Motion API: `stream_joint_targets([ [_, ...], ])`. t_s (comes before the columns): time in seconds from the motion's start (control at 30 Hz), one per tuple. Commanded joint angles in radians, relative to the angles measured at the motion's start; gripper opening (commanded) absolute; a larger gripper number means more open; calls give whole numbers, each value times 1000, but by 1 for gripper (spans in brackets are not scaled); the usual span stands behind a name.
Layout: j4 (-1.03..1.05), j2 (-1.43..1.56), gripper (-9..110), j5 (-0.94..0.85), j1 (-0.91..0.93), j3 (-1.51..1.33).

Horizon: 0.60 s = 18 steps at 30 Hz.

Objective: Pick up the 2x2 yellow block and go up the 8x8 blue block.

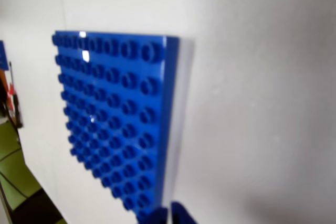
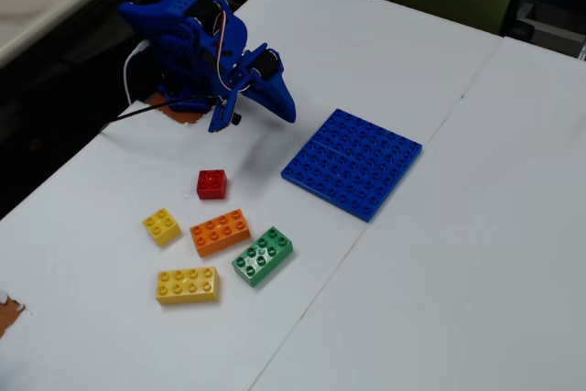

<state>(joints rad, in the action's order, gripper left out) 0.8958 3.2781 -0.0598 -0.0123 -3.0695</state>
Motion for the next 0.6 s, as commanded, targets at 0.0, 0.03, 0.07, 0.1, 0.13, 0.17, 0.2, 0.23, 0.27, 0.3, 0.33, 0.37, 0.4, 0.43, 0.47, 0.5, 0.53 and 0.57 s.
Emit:
stream_joint_targets([
  [0.0,-3,43,0,0,2,0],
  [0.03,-3,43,0,0,2,0],
  [0.07,-3,43,0,0,2,0],
  [0.1,-3,43,1,0,2,0],
  [0.13,-3,43,1,0,2,0],
  [0.17,-3,43,0,0,2,0],
  [0.2,-3,43,0,0,2,0],
  [0.23,-3,43,0,0,2,0],
  [0.27,-3,43,0,0,2,0],
  [0.3,-3,43,0,0,2,0],
  [0.33,-3,43,0,0,2,0],
  [0.37,-3,43,0,0,2,0],
  [0.4,-3,43,0,0,2,0],
  [0.43,-3,43,0,-2,0,0],
  [0.47,-3,43,0,-2,0,0],
  [0.5,-3,43,0,-2,2,0],
  [0.53,-3,43,0,-5,2,0],
  [0.57,-3,43,0,-9,-3,0],
])
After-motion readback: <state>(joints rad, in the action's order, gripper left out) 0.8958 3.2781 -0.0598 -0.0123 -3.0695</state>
